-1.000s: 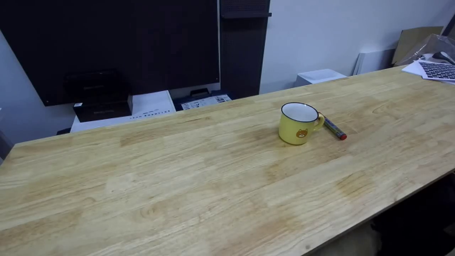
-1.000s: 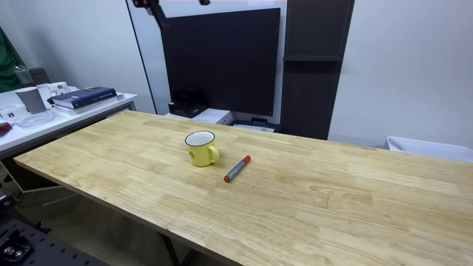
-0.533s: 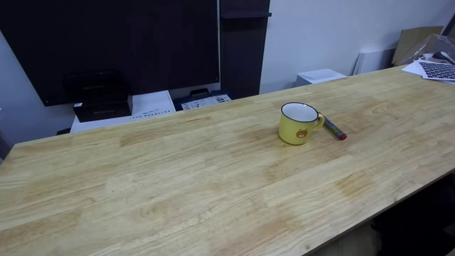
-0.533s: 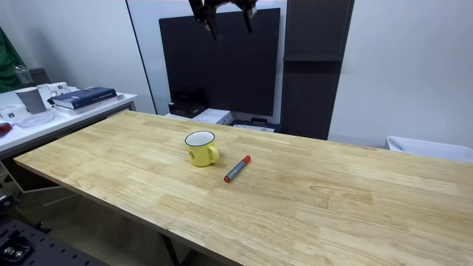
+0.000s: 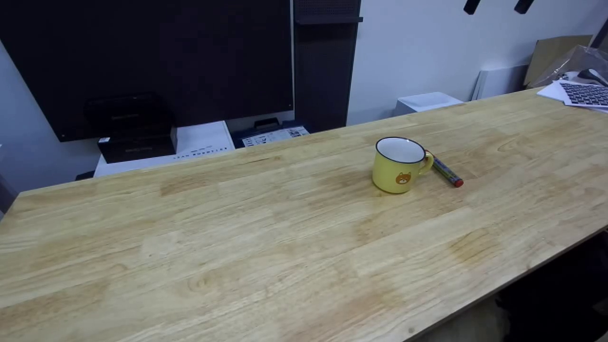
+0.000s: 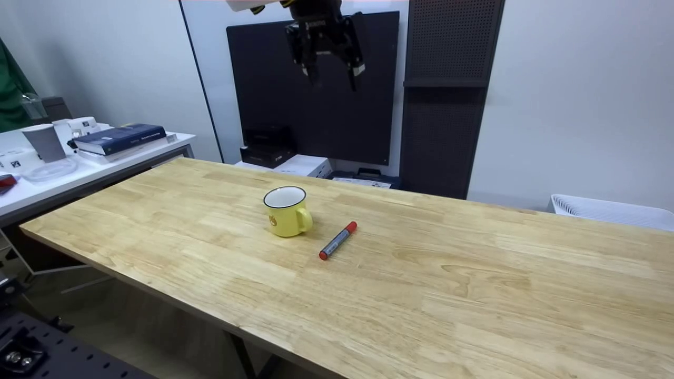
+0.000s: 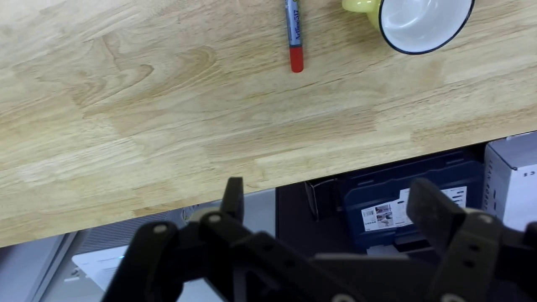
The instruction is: Put the marker in the mug
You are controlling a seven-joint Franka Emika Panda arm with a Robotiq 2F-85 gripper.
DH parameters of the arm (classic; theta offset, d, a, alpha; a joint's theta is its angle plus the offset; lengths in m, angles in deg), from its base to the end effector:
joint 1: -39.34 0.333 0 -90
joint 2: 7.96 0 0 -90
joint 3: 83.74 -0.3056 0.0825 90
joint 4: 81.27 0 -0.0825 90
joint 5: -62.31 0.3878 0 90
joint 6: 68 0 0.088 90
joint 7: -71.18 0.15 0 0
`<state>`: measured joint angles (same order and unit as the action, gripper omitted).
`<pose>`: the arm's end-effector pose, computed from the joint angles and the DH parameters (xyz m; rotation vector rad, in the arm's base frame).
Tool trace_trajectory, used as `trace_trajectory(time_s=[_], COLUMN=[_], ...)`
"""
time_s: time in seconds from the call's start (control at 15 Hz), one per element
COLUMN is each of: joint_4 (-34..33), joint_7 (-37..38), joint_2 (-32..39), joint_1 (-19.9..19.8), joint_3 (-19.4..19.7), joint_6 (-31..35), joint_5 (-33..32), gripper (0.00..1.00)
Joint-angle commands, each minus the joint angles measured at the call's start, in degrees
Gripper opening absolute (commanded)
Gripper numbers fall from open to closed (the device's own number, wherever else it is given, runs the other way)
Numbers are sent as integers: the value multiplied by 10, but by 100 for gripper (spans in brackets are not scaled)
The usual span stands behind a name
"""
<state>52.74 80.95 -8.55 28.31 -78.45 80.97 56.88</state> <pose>0.5208 -0.1527 0.3119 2.9854 -0.5756 0.4090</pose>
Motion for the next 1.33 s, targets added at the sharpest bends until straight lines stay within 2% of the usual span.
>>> trace_trajectory(time_s=[0.0, 0.4, 0.53, 0.6, 0.67, 0.93, 1.27], joint_4=[-7, -52, -75, -88, -44, -74, -122], joint_7=[-1, -107, -121, -103, -108, -107, -139], joint_2=[18, 130, 171, 186, 147, 187, 251], joint_1=[11, 12, 10, 14, 14, 13, -13], joint_3=[11, 5, 3, 8, 8, 7, -5], joint_6=[-2, -4, -12, -38, -6, -19, -24], joint_5=[-1, 95, 102, 91, 90, 89, 134], gripper=[100, 100, 100, 100, 100, 100, 100])
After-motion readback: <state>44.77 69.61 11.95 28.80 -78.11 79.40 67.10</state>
